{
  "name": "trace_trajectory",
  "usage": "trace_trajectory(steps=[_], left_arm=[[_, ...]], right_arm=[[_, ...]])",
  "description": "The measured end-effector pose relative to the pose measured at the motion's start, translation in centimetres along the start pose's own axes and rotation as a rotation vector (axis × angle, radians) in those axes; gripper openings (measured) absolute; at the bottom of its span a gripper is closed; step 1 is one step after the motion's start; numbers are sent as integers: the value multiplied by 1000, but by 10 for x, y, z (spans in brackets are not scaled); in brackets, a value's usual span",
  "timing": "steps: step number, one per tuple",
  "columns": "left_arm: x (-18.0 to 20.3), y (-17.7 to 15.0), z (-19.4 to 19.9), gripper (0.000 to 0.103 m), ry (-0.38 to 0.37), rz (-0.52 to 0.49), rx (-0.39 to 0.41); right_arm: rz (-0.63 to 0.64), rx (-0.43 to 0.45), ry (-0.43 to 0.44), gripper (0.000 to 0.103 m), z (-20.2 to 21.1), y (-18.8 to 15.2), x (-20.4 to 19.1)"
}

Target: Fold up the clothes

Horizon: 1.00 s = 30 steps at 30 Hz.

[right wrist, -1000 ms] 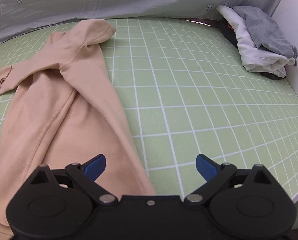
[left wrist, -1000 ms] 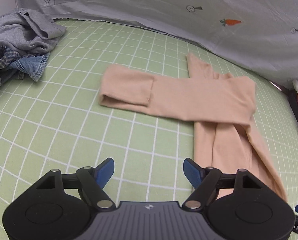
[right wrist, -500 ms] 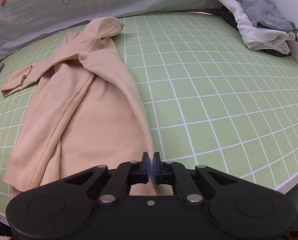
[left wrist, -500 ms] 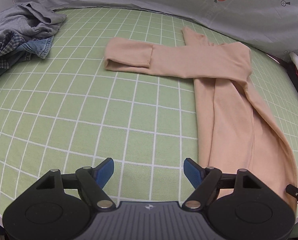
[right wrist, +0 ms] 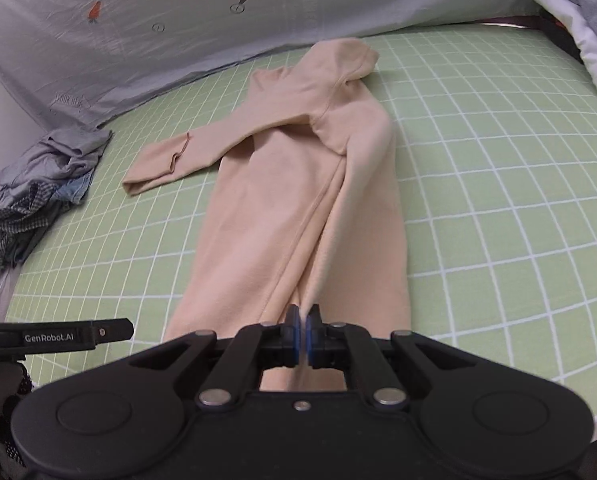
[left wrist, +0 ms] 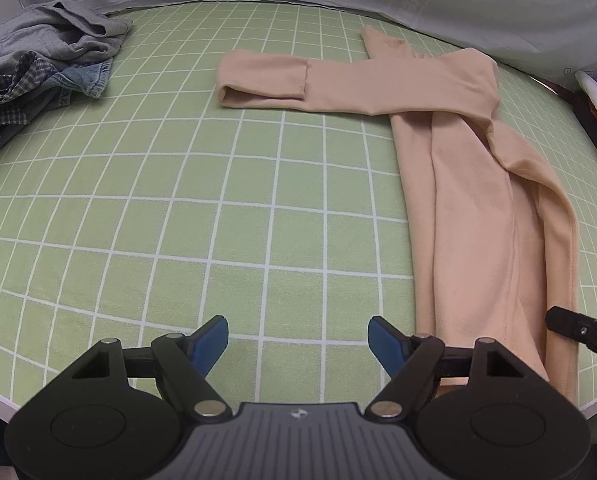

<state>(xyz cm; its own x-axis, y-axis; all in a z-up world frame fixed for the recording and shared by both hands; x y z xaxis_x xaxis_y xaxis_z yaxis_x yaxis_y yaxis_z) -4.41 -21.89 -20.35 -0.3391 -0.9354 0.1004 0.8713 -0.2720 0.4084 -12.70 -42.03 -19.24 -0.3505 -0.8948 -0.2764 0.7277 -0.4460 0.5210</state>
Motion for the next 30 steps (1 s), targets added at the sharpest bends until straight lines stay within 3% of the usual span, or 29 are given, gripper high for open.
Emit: trace_trajectory(steps=[2, 5, 9, 12, 16, 20, 25, 29, 30], left_arm=[[-3, -1, 0, 77, 6, 8, -4], [-7, -1, 2, 78, 11, 19, -1], [-9, 0, 1, 78, 13, 32, -1], [-9, 1, -1, 79, 14, 33, -4], [-8, 5, -3, 81, 19, 33, -2], [-7, 12, -8, 82, 24, 37, -1], [-8, 31, -13, 82, 34, 47, 15], [-14, 56, -17, 83, 47, 77, 39], [-15, 61, -18, 83, 50, 90, 43]], right_arm=[[-42, -44, 30, 9, -11, -10, -1], [-79, -31, 53, 33, -6, -9, 1], [-170, 59, 63, 45, 12, 9, 15], [-216, 126, 7, 56, 22, 22, 33], [-177, 117, -138, 56, 13, 28, 53], [19, 78, -201, 63, -12, 33, 42], [141, 17, -223, 62, -39, 38, 23], [93, 46, -183, 65, -27, 53, 30], [72, 64, -169, 69, -22, 59, 33]])
Point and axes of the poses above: each gripper's, at about its wrist camera, not at the fingertips, and z roughly against the way its jaws point, x to its right, y to its top, the point moved 10 cm from there along -z, roughly the way its jaws point, and after that the axes turned 2 degrees about z, right-handed, at the moved point
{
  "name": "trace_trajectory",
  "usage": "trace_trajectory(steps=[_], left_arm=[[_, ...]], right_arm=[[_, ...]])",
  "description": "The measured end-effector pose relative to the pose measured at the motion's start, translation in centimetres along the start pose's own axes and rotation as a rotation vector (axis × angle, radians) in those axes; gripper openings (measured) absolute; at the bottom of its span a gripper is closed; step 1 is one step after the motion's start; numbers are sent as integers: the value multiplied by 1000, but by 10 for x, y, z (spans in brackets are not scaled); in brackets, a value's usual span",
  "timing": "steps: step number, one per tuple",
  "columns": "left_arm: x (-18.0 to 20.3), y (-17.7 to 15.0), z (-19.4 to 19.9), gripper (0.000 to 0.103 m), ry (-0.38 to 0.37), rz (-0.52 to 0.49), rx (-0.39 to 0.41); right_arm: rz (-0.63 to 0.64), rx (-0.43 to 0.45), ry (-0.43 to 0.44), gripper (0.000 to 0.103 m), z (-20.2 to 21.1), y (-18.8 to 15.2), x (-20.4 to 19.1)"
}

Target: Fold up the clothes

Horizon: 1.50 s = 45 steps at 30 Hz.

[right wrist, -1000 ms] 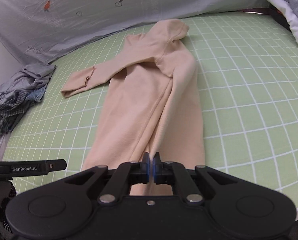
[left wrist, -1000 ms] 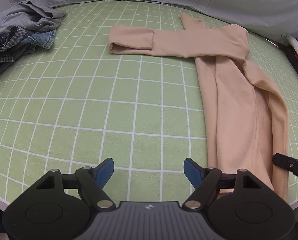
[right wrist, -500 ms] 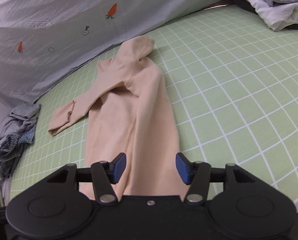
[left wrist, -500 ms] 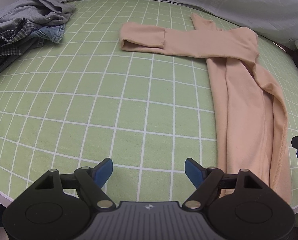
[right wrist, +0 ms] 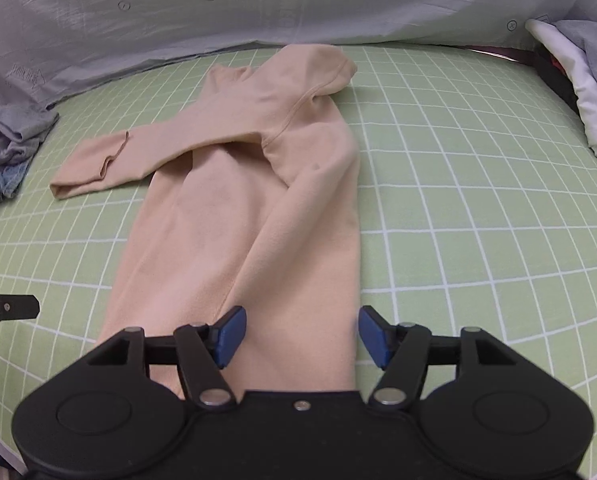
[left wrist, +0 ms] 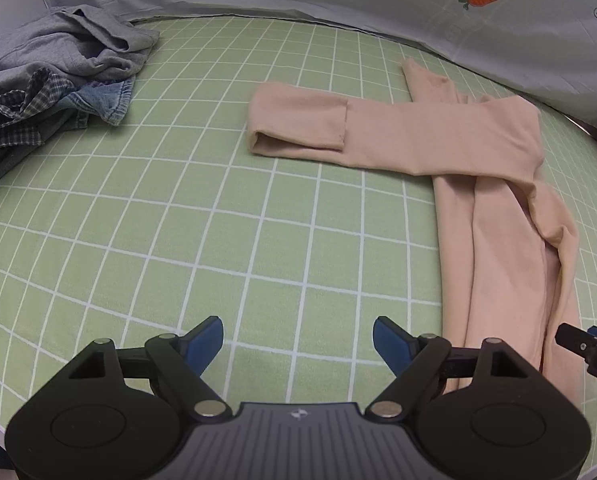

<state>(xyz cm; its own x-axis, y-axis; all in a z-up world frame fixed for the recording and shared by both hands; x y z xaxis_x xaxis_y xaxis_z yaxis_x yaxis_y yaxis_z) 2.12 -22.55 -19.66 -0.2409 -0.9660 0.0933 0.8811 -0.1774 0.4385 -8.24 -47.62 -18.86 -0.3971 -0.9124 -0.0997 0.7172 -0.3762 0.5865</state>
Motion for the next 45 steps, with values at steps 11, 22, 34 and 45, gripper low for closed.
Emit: trace_trajectory(steps=[11, 22, 34, 45], left_arm=[[-20, 93, -46, 84, 62, 148, 49], [-22, 148, -100, 79, 60, 113, 46], [-14, 159, -105, 8, -3, 94, 103], [-18, 156, -106, 8, -51, 157, 113]], right_arm=[[-111, 155, 16, 82, -26, 123, 42], [-349, 99, 157, 76, -133, 212, 63], [-226, 191, 126, 8, -137, 244, 58], [-15, 108, 9, 11, -208, 263, 35]])
Point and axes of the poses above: each gripper's, at about its wrist camera, not at the fingertips, and z roughly against the way its jaws point, x to its right, y to its top, the point moved 10 cm from there along -z, roughly the way its jaws point, and after that the axes turned 2 degrees about z, right-handed, at the moved point
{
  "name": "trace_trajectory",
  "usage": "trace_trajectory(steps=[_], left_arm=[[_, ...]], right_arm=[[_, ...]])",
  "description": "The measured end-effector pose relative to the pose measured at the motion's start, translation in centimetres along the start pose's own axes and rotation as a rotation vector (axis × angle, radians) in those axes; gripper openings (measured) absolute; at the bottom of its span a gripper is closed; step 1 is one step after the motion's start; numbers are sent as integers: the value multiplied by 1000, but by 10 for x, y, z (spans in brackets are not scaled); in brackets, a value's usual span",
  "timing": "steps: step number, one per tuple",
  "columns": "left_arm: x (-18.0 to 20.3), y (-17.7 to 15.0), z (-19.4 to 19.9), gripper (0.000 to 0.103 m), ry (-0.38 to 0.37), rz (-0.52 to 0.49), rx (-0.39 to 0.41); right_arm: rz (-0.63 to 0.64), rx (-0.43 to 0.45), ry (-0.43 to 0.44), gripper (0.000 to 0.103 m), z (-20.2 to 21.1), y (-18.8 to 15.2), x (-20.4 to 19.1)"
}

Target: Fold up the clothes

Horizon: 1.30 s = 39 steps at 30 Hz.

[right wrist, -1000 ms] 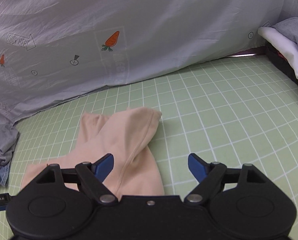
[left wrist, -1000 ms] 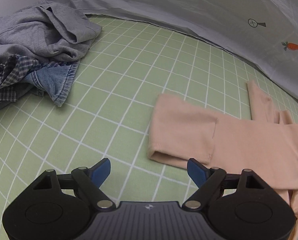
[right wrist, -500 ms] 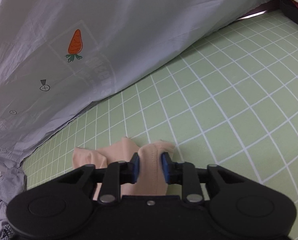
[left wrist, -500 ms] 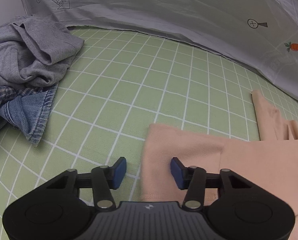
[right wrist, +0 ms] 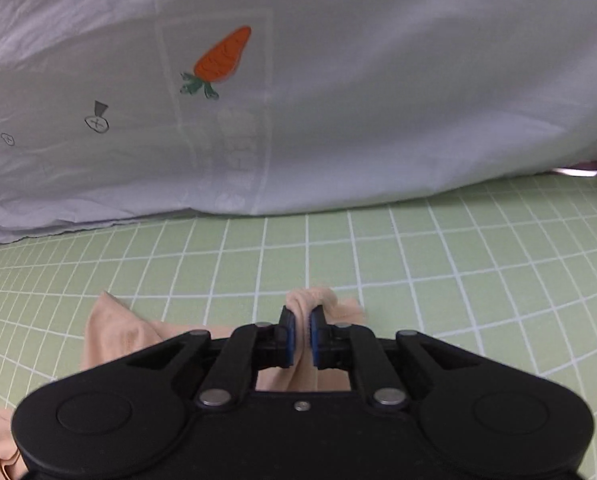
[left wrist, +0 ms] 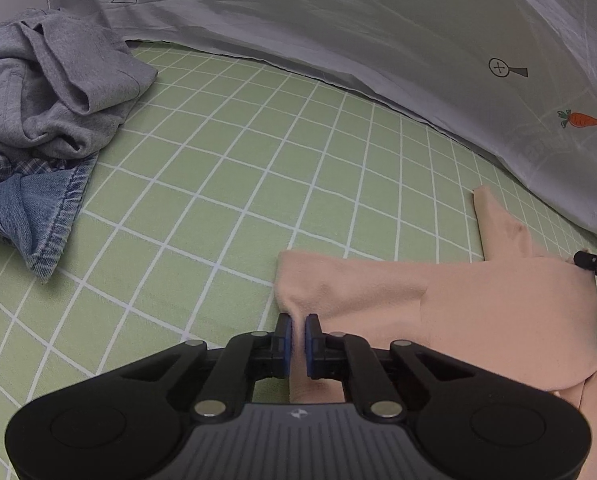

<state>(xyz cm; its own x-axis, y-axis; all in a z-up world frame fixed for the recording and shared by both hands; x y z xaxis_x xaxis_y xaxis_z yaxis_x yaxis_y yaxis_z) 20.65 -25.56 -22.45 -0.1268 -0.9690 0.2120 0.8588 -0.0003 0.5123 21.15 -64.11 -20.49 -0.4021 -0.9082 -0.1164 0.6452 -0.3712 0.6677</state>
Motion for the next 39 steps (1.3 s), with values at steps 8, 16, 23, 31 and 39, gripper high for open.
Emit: trace_trajectory(steps=[8, 16, 23, 31, 39], left_arm=[[6, 2, 11, 49, 49, -48, 31], [53, -1, 15, 72, -20, -170, 44], [77, -22, -6, 62, -26, -274, -31], [66, -21, -10, 11, 22, -266, 2], [85, -9, 13, 5, -110, -202, 30]], right_arm=[[1, -5, -118, 93, 51, -17, 28], [-41, -100, -270, 103, 102, -87, 71], [-162, -143, -308, 103, 130, -137, 86], [-146, -161, -302, 103, 131, -146, 79], [-112, -126, -287, 103, 143, -140, 71]])
Point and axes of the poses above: each gripper's, at about its wrist camera, not at the fingertips, and z roughly against the way its jaws point, x to its right, y to its top, the point moved 10 cm from there along -z, roughly the way its jaws point, and after that the axes turned 2 degrees about z, right-handed, at the moved point
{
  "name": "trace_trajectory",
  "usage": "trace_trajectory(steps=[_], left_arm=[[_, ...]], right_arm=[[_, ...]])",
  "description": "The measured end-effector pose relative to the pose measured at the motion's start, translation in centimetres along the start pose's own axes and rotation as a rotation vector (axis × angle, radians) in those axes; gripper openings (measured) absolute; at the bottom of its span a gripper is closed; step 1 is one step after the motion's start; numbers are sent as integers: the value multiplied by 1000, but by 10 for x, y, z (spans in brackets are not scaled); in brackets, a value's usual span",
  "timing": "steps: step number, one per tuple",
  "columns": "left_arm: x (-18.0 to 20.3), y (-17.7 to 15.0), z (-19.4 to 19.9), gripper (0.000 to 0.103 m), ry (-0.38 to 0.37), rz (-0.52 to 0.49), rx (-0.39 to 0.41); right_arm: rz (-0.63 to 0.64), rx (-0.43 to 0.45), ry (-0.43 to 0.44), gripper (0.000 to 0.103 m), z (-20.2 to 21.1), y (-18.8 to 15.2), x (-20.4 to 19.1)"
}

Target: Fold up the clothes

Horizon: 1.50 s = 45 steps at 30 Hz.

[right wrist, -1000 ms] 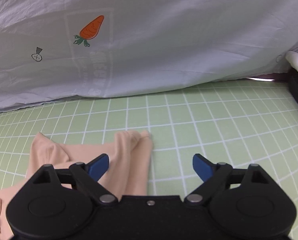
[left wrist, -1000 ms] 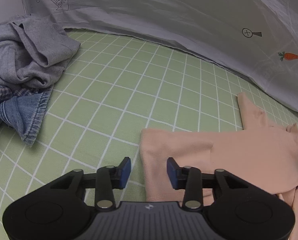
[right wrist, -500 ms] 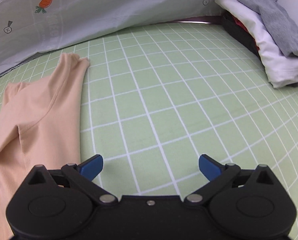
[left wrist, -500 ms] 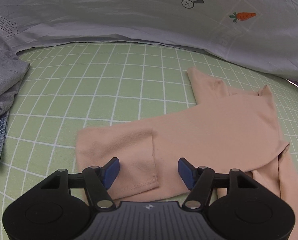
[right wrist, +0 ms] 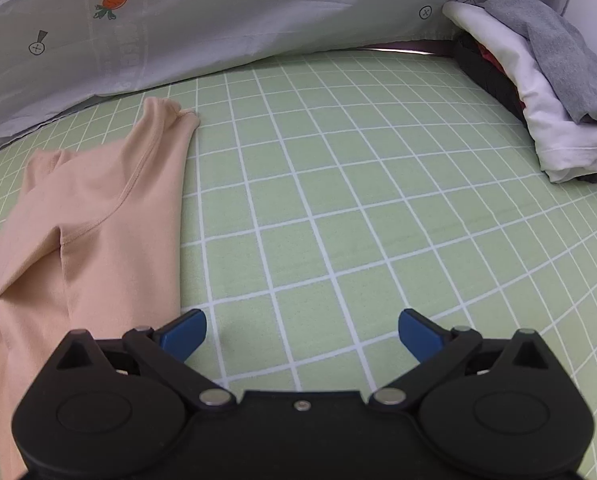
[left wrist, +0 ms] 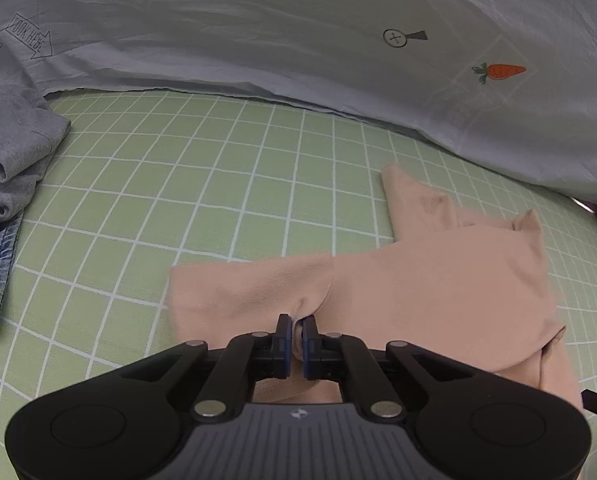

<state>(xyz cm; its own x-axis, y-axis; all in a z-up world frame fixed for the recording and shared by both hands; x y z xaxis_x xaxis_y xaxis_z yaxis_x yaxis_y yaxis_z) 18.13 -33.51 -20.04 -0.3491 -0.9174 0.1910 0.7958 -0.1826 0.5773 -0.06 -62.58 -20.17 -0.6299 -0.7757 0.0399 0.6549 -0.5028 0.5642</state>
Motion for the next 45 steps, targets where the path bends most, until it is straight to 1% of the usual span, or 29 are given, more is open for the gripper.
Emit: trace_trajectory(steps=[2, 4, 5, 7, 8, 9, 10, 11, 12, 13, 15, 16, 18, 19, 21, 23, 26, 27, 28, 29, 31, 32, 33, 34, 35, 37, 41, 45], left_arm=[[26, 8, 15, 5, -58, -55, 31], [59, 12, 32, 5, -140, -104, 52], [75, 11, 38, 5, -187, -117, 51], [107, 1, 44, 5, -288, -138, 13], [121, -8, 45, 6, -337, -145, -18], [133, -18, 44, 11, -372, -147, -56], [140, -28, 43, 16, -392, -144, -91], [145, -41, 40, 25, -389, -137, -129], [144, -50, 39, 52, -364, -134, -150], [141, -55, 38, 70, -332, -135, -161], [131, -56, 41, 72, -285, -135, -133], [125, -54, 43, 75, -261, -126, -121], [103, -45, 45, 81, -198, -77, -108], [93, -43, 44, 81, -165, -58, -109], [73, -43, 42, 81, -99, -28, -121], [55, -44, 40, 81, -40, 2, -135], [39, -51, 41, 81, -15, 33, -160], [35, -53, 42, 81, -13, 40, -166], [33, -54, 44, 81, -9, 42, -168], [32, -55, 45, 81, -4, 40, -166], [29, -56, 48, 81, 4, 36, -164], [28, -56, 50, 81, 7, 36, -161], [28, -56, 52, 81, 7, 38, -156], [27, -57, 55, 81, 8, 39, -153], [28, -57, 57, 81, 9, 38, -149], [30, -59, 63, 81, 12, 31, -141], [35, -68, 78, 81, 12, 9, -123], [38, -87, 96, 81, 11, -6, -121]], right_arm=[[9, 7, -6, 103, 6, -4, 1], [11, 15, -15, 103, 12, -9, 5], [6, 18, -17, 103, 15, -12, 7], [-13, 22, -20, 103, 20, -18, 13], [-22, 23, -25, 103, 22, -20, 16], [-27, 23, -30, 103, 23, -23, 18], [-31, 23, -35, 103, 25, -25, 21], [-35, 23, -40, 103, 27, -26, 23], [-37, 24, -41, 103, 29, -27, 24], [-38, 29, -41, 103, 31, -27, 25], [-23, 49, -38, 103, 36, -23, 22], [-11, 62, -34, 103, 38, -20, 19], [12, 86, -8, 103, 42, -13, 7], [24, 95, 24, 103, 42, -8, -3], [62, 111, 115, 103, 44, 1, -29], [134, 121, 178, 103, 45, 8, -62], [245, 129, 272, 101, 44, 15, -110], [269, 132, 302, 97, 44, 16, -122], [291, 131, 329, 90, 44, 17, -134], [303, 126, 344, 87, 43, 16, -142], [318, 115, 364, 72, 39, 15, -154], [322, 104, 378, 68, 38, 13, -158], [325, 90, 392, 57, 36, 11, -161], [325, 81, 407, 42, 35, 8, -162], [326, 78, 419, 34, 36, 6, -162], [332, 81, 431, 4, 40, 3, -161], [292, 121, 460, 4, 63, -2, -149], [218, 119, 482, 4, 84, -19, -132]])
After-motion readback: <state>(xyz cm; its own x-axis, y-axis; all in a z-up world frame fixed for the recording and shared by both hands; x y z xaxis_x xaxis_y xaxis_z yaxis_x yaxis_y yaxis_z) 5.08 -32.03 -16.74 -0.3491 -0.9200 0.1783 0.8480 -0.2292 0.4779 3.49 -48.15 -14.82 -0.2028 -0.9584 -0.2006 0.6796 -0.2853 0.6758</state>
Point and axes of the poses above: each gripper's, at about its wrist camera, not at the fingertips, and z roughly against the way its jaws point, x to its right, y to its top, the point moved 10 cm from there along -z, roughly the way its jaws point, and after that the axes turned 2 degrees about z, right-handed, at the moved point
